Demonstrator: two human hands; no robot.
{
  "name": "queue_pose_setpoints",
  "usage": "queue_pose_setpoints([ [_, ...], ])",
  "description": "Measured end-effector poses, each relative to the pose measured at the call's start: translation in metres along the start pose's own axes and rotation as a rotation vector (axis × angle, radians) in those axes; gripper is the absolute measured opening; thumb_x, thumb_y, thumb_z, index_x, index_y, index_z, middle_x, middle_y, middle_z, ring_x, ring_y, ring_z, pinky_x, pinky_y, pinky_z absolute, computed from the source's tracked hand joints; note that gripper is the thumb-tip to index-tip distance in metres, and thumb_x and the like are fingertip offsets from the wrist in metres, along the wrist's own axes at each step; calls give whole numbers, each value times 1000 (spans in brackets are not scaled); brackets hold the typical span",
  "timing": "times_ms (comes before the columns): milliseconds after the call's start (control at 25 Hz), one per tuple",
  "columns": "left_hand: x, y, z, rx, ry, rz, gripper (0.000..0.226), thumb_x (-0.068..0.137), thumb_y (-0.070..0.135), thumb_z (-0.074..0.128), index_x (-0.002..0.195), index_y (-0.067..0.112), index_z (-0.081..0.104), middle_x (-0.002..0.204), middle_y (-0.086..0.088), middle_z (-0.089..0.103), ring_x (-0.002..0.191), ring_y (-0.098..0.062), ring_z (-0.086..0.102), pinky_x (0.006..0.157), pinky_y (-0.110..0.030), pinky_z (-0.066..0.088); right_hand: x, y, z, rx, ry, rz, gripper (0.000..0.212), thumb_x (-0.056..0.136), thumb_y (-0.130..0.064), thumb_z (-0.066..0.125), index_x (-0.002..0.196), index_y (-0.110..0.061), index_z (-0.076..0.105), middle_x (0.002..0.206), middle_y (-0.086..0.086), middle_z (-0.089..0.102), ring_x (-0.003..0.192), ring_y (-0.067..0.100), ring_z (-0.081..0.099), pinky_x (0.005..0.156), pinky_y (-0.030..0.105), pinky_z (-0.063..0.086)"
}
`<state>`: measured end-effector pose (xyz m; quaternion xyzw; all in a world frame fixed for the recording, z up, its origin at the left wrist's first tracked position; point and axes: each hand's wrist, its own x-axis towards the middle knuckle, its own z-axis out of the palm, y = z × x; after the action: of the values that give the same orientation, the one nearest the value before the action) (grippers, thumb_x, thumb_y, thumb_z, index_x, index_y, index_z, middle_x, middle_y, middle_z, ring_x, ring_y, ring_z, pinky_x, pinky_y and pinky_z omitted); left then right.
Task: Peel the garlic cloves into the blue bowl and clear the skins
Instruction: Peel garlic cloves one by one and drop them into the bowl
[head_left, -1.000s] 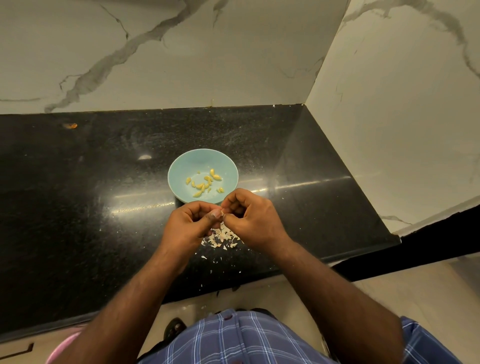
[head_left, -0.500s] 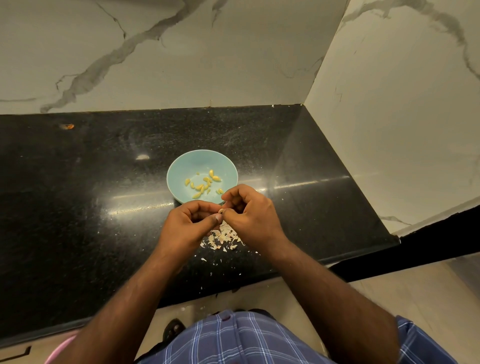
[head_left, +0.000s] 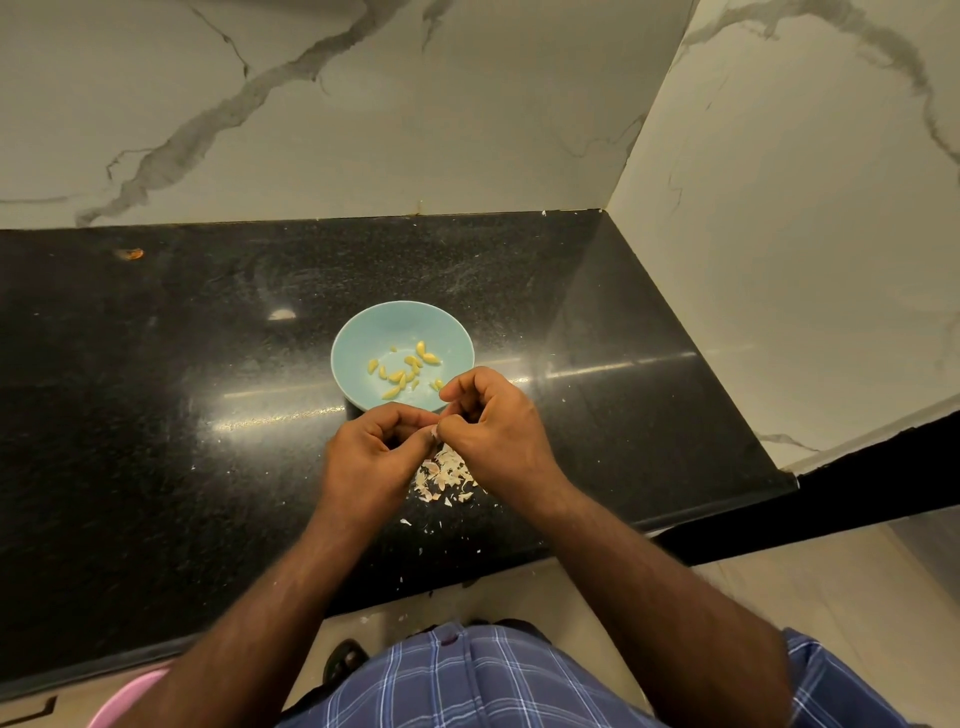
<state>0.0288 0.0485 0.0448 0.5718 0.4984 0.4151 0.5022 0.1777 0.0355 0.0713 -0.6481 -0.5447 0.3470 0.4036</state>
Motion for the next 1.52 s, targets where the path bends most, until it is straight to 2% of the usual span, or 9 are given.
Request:
queue_pose_setpoints([
  [160,-1,-1,1,-10,10,12,13,90,5,73,92,16,77,76,1,77,74,-13,74,71,-26,59,0,1,0,56,-2,37,21,82,-5,70,96,-18,62,77,-1,69,69,5,63,67,25,55],
  [320,-2,-4,3,-21,24,12,11,90,6,73,95,15,77,78,-2,77,77,-19,74,75,-37,61,2,2,0,69,-2,66,21,80,-3,70,93,-18,62,72,-5,65,63,0,58,63,22,50],
  [680,-2,-5,8,-115,66,1,14,93,-1,66,93,10,75,76,-7,75,69,-14,70,64,-21,55,1,-2,4,9,46,-27,18,81,-5,69,87,-18,60,73,-7,62,62,2,55,58,17,47],
  [920,-1,-4,9,-180,48,-49,12,95,-1,63,93,5,73,68,-3,71,62,-9,64,58,-20,54,-1,-1,6,-104,76,-148,16,80,-5,70,86,-15,60,72,-6,61,63,8,55,58,28,53],
  [1040,0,-5,7,-165,17,-48,12,96,1,63,92,5,73,65,-4,68,60,-12,62,57,-22,53,-2,0,5,-159,61,-206,16,82,-6,72,87,-15,60,71,-13,55,63,6,52,56,21,48],
  [1160,4,-9,2,-221,5,-98,9,95,2,64,93,3,73,67,-6,68,62,-14,60,59,-27,51,0,2,1,-149,28,-198,12,84,-6,71,88,-14,62,74,-12,59,65,5,56,59,13,44],
  [1320,5,-13,1,-283,-1,-152,7,95,5,67,93,3,73,75,-10,71,66,-18,58,63,-31,49,4,8,-5,-103,-26,-165,12,88,-8,69,98,-13,74,88,-3,72,79,7,68,71,21,57],
  [1520,4,-16,0,-245,-16,-167,8,96,8,66,94,7,74,77,-10,73,68,-18,60,63,-31,48,5,13,-10,-50,-115,-69,13,91,-14,73,103,-13,78,93,-2,76,87,8,71,80,23,59],
])
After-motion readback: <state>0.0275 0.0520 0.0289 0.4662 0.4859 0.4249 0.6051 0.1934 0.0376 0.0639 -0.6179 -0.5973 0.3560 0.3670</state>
